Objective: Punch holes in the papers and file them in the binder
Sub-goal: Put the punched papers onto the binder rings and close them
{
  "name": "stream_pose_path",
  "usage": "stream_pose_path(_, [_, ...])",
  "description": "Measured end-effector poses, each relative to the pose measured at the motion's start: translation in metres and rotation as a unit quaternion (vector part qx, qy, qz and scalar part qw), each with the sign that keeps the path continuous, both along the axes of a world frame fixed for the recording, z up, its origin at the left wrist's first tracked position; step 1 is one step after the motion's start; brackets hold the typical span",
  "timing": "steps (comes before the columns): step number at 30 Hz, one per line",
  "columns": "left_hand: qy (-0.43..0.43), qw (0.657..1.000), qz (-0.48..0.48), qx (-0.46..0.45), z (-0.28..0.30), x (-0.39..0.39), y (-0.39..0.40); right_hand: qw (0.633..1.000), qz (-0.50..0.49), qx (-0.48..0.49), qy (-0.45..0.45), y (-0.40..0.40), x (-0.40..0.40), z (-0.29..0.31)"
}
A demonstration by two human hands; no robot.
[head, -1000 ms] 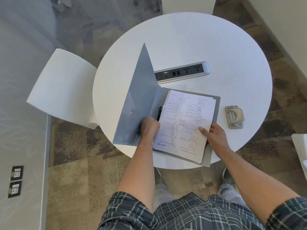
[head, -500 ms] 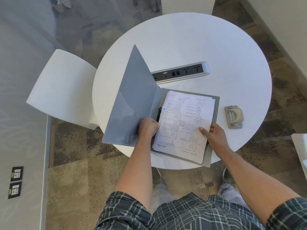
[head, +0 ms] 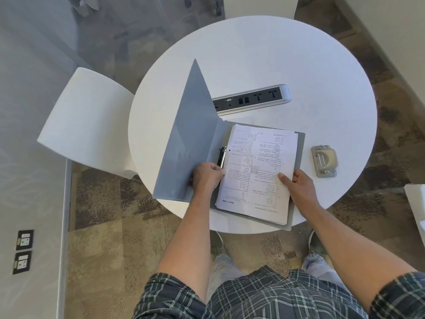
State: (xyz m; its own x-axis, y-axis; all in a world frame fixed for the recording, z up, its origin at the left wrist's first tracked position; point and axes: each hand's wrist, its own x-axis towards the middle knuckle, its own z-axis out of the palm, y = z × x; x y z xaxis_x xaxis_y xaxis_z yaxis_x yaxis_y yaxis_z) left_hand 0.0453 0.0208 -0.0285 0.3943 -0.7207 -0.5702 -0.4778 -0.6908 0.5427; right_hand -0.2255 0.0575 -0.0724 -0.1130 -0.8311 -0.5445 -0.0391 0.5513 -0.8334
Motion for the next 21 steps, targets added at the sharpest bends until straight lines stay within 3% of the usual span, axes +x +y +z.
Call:
stream_pose_path(12, [-0.197,0.968,-0.149,-0.033,0.028,-0.021,-0.016,0.999,0.017,-0.012,0.031,-0.002,0.006,0.002])
stream_pose_path(21, [-0.194,0.969,-0.138,-0.068,0.028,-0.029,-0.052,0.998,0.028,-0.002,0.053,-0.002,0.005,-0.002])
